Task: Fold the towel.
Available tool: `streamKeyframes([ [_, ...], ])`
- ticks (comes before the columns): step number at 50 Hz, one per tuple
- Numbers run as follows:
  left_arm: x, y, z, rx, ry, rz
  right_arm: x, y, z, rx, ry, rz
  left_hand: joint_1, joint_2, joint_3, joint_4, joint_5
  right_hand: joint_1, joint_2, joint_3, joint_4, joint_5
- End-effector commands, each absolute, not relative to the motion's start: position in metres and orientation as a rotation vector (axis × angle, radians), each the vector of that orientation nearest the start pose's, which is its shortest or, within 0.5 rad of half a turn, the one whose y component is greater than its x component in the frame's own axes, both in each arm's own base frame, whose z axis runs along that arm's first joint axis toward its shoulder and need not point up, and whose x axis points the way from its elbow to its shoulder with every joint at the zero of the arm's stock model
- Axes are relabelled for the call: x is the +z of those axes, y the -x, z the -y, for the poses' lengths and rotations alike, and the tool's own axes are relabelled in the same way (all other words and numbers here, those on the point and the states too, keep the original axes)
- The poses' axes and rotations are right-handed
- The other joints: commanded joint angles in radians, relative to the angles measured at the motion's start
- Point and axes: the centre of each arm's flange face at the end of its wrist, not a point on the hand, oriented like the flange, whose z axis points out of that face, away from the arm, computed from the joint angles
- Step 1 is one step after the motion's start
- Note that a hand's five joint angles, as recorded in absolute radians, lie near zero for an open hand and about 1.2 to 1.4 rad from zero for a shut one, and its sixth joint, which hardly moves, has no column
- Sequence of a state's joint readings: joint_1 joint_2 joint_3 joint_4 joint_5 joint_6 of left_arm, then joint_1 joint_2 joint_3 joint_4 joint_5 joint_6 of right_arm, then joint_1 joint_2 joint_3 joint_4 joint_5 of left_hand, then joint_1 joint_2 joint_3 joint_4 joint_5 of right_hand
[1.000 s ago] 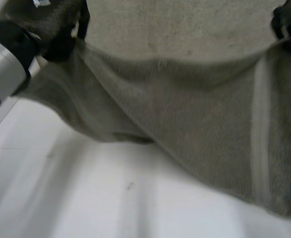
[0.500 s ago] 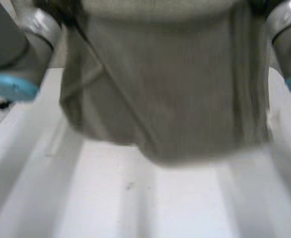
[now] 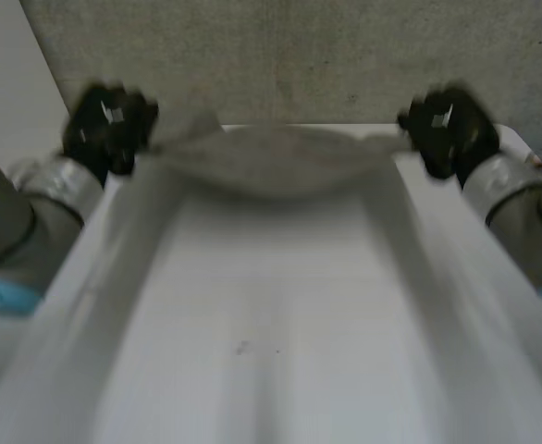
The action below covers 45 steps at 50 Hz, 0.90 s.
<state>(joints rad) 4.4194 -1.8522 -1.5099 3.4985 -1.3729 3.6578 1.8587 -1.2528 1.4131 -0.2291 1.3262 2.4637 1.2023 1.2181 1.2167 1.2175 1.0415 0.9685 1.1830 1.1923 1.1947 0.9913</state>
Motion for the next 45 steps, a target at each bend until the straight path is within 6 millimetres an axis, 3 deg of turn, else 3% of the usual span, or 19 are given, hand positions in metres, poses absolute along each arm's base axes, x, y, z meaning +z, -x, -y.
streamKeyframes([
  [1,0.158,0.240,0.274,-1.942,-1.176,-2.200,0.181,-0.247,0.284,-1.869,1.416,-2.107,0.194,0.178,0.180,0.179,0.180,0.428,0.213,0.204,0.202,0.230],
  [3,0.147,0.236,0.263,-1.859,-1.199,-2.281,0.173,-0.243,0.275,-1.783,1.418,-2.154,0.194,0.178,0.180,0.179,0.180,0.428,0.213,0.204,0.202,0.230],
  [6,0.144,0.237,0.258,-1.832,-1.219,-2.307,0.168,-0.232,0.278,-1.748,1.388,-2.214,0.194,0.178,0.180,0.179,0.180,0.428,0.213,0.204,0.202,0.230],
  [12,0.142,0.240,0.256,-1.838,-1.257,-2.316,0.175,-0.213,0.287,-1.792,1.313,-2.269,0.133,0.117,0.118,0.118,0.119,0.428,0.213,0.204,0.202,0.230],
  [14,0.142,0.242,0.256,-1.861,-1.289,-2.317,0.177,-0.201,0.293,-1.808,1.256,-2.310,-0.247,-0.263,-0.262,-0.263,-0.261,0.428,0.213,0.204,0.202,0.230],
  [19,0.139,0.243,0.260,-1.877,-1.309,-2.322,0.178,-0.188,0.302,-1.778,1.077,-2.337,-0.489,-0.505,-0.503,-0.504,-0.503,0.428,0.213,0.204,0.202,0.230],
  [25,0.129,0.242,0.262,-1.854,-1.298,-2.353,0.177,-0.185,0.303,-1.694,0.916,-2.289,-0.513,-0.529,-0.528,-0.528,-0.527,0.428,0.213,0.204,0.202,0.230],
  [45,0.120,0.230,0.270,-1.811,-1.225,-2.377,0.175,-0.183,0.304,-1.688,0.897,-2.283,-0.472,-0.488,-0.486,-0.487,-0.486,0.428,0.213,0.204,0.202,0.230],
])
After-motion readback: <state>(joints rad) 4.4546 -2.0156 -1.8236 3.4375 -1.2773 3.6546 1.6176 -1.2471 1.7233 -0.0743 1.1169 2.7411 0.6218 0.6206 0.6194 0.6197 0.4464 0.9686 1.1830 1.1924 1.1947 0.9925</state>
